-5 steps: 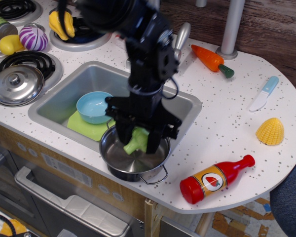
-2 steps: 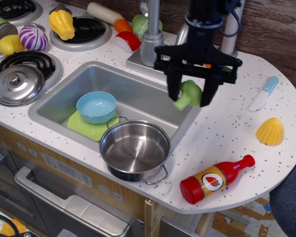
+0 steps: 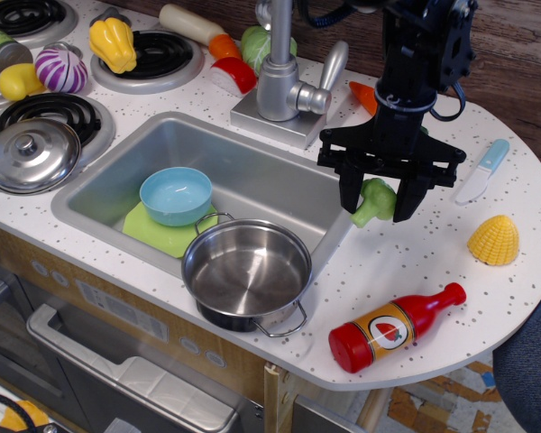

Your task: Take broccoli out of pan

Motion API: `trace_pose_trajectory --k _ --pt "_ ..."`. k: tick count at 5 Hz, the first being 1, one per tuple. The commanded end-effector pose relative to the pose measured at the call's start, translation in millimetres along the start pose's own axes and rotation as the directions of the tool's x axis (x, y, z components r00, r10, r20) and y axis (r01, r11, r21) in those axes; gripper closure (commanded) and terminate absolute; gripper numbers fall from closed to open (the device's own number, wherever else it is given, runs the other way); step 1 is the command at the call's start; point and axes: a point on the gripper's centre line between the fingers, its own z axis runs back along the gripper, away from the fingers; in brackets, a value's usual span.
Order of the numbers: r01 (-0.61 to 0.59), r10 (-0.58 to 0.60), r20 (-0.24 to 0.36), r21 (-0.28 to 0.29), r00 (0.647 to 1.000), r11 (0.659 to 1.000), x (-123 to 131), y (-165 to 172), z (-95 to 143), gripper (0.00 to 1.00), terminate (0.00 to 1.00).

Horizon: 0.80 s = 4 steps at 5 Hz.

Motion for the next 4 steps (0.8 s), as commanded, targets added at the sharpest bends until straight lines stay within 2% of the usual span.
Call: trace_pose_trajectory --k 1,2,3,4 --pt "-0.011 0.012 0.075 -0.026 0.997 1.000 -0.6 -10.0 5.9 0.00 0.00" --pt "-0.021 0.026 0.092 -0.053 0.995 0.998 -2.1 -9.6 4.7 0.00 0.00" --pt "-0.021 0.026 0.092 -0.053 0.995 0.998 -2.1 -9.6 4.7 0.00 0.00" --pt "-0.021 0.026 0.092 -0.053 0.995 0.998 -2.1 -9.6 4.7 0.00 1.00"
